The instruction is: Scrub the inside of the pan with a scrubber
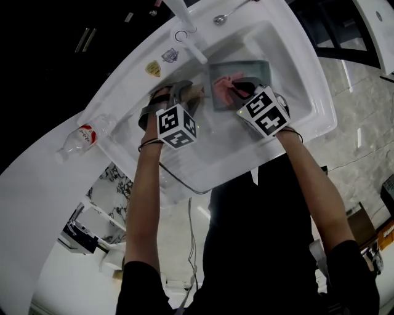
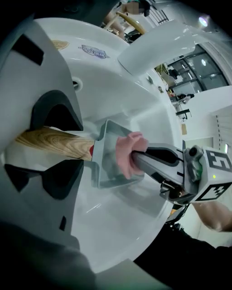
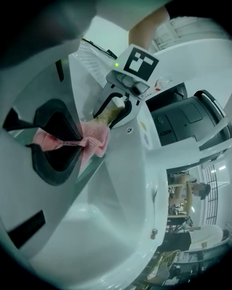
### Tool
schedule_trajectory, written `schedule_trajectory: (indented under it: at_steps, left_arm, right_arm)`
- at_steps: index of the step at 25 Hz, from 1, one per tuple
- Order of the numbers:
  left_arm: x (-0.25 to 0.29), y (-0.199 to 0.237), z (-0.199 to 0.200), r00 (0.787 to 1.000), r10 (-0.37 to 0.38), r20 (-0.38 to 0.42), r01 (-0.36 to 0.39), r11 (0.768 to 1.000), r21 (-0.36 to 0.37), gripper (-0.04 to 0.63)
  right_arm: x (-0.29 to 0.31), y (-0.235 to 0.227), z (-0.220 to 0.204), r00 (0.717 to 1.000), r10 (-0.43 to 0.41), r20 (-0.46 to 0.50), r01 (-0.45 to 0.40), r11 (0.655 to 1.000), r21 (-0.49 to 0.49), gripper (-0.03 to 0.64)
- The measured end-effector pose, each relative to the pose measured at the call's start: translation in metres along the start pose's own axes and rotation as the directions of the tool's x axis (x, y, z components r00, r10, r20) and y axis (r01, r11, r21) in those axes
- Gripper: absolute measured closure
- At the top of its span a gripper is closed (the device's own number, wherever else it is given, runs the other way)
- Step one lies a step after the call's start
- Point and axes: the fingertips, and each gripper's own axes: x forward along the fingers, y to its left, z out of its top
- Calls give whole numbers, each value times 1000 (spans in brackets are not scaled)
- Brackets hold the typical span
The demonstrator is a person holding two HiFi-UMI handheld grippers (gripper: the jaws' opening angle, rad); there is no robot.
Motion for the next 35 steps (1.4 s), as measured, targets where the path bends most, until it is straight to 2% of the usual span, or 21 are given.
schedule_trajectory:
  at_steps: [3,12,20,22,24,26,30,35]
  left_arm:
    - [2,-1,-3,1000,0,-29,1,1000,28,391]
    - [4,-2,-5,998,-28,-61,29,999,20,396]
    - [9,-2,-7,996,-2,-93,8,998,60,397]
    - [10,-3,-9,996,2,-93,5,998,68,399]
    - [10,-3,-9,996,10,-93,-3,997,75,399]
    - [11,-1,-9,995,20,-97,-13,997,79,398]
    - [12,-3,-10,994,24,-106,-15,996,84,397]
    - [11,-2,-11,993,37,-112,-27,995,95,397]
  right_arm:
    - [21,-3,-3,1000,-6,-25,6,1000,1,578]
    - [60,-5,-7,997,-33,-65,34,999,5,578]
    - [80,-16,4,994,-98,-40,99,995,19,578]
    - [81,-21,9,993,-117,-21,117,993,4,578]
    - [82,-26,13,989,-149,-8,148,987,-60,578]
    - [82,-30,14,978,-207,-21,200,962,-187,577]
    - [77,-40,4,933,-341,-113,256,852,-457,581]
    - [58,-67,-21,863,-470,-182,262,727,-635,583]
